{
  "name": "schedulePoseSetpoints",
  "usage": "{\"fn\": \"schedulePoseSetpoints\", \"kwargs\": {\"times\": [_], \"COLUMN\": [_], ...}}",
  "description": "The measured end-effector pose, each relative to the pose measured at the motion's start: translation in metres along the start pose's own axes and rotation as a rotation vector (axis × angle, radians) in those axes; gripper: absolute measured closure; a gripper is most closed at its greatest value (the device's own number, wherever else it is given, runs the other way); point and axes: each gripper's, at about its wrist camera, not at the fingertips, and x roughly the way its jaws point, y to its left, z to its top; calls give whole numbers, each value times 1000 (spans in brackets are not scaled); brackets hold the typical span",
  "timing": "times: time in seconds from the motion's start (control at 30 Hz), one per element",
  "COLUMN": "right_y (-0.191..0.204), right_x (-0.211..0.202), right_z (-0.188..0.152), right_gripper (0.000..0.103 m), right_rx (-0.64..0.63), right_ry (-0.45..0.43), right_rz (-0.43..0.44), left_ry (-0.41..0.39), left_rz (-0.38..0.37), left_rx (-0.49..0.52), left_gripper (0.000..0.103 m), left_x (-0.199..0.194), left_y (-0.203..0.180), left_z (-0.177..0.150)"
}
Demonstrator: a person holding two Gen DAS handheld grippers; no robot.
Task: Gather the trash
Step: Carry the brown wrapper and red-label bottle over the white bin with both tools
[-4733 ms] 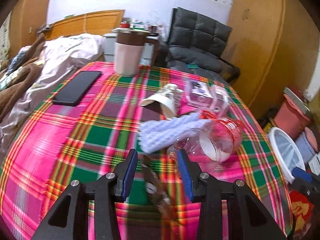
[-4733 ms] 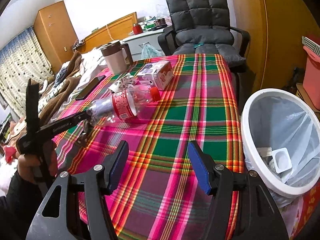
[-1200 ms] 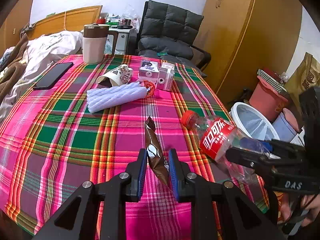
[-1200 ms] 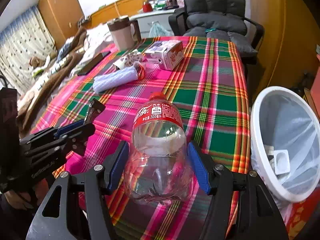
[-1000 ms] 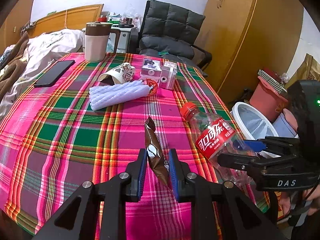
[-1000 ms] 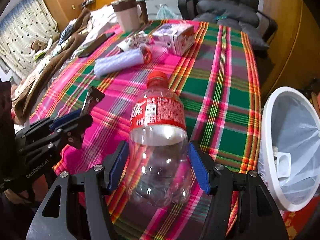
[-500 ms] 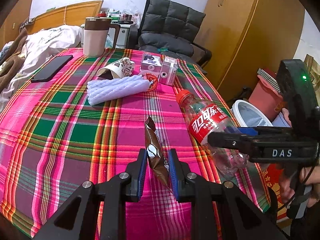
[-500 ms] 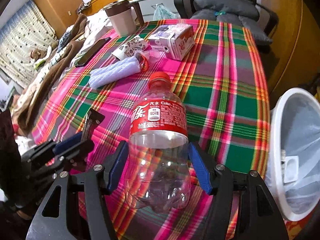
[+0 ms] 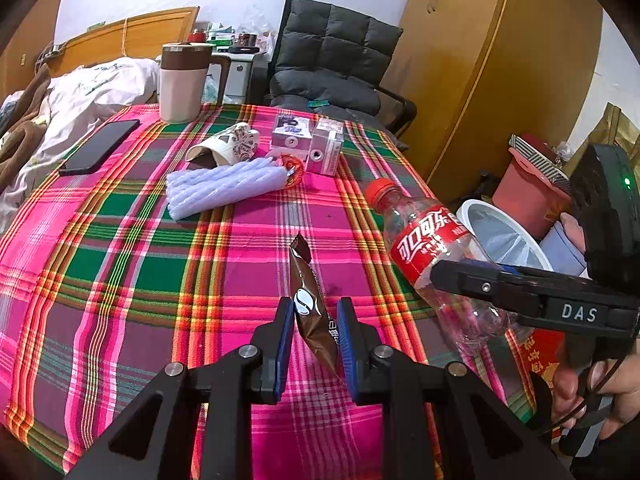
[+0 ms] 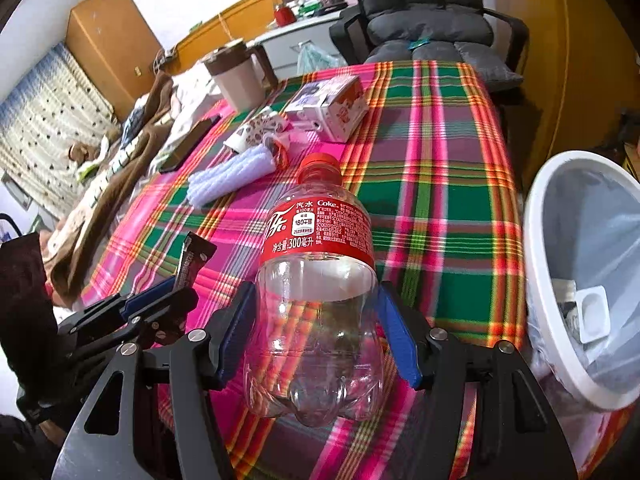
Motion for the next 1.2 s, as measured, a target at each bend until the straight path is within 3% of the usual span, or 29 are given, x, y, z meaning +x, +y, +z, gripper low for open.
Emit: {"fn": "schedulePoseSetpoints", "kwargs": {"times": [0.6,1.2], "right_y": [-41,-104], "right_x": [-57,-94], "right_z": [-12,-35], "right_gripper": [40,40], "right_rx": [91,222], "right_ry": [-172,-229], "right_rz": [-131,-252], "left_ry": [-15,24], "left_rz": [-110,-254], "left_rx": [139,269], "left_gripper": [81,81], "left_x": [7,53], "left_y": [-75,-175], "left_z": [27,44]}}
